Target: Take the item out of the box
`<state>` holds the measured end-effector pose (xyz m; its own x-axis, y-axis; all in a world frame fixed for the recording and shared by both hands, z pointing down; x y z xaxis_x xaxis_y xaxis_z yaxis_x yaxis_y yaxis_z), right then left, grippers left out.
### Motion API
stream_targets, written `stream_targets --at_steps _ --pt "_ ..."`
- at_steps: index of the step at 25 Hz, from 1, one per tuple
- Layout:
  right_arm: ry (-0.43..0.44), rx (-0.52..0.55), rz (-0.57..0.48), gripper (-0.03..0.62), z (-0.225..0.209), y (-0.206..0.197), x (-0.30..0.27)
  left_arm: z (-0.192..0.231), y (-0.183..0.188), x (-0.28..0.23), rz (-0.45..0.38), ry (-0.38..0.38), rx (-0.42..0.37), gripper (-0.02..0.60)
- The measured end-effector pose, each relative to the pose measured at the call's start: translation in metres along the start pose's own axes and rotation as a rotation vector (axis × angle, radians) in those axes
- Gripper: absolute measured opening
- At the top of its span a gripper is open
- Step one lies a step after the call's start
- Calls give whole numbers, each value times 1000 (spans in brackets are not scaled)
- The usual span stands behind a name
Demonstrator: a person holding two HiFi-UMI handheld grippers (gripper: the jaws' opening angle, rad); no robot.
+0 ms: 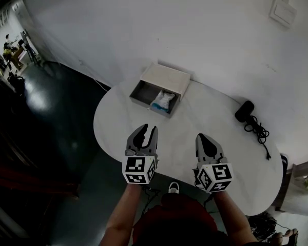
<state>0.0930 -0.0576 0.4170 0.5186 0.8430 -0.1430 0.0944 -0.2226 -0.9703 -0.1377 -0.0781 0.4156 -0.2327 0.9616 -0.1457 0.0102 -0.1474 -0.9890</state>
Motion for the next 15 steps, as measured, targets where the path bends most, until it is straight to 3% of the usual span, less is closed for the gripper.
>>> stream_targets --at_steps 15 --pt "6 -43 -6 14 -38 6 -21 0 18 -76 117 23 -125 200"
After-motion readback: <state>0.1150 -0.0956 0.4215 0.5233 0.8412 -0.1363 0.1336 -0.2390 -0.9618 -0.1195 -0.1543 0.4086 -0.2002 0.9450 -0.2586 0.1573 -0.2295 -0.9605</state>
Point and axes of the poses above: the fingertips, and each gripper's own axes: x backward along the fingers, z to its left, y out of its top, the point moved 8 cm from there along x, backward along the fingers, and after that the axes turned 5 degrees about y, right-handed, at the moved point
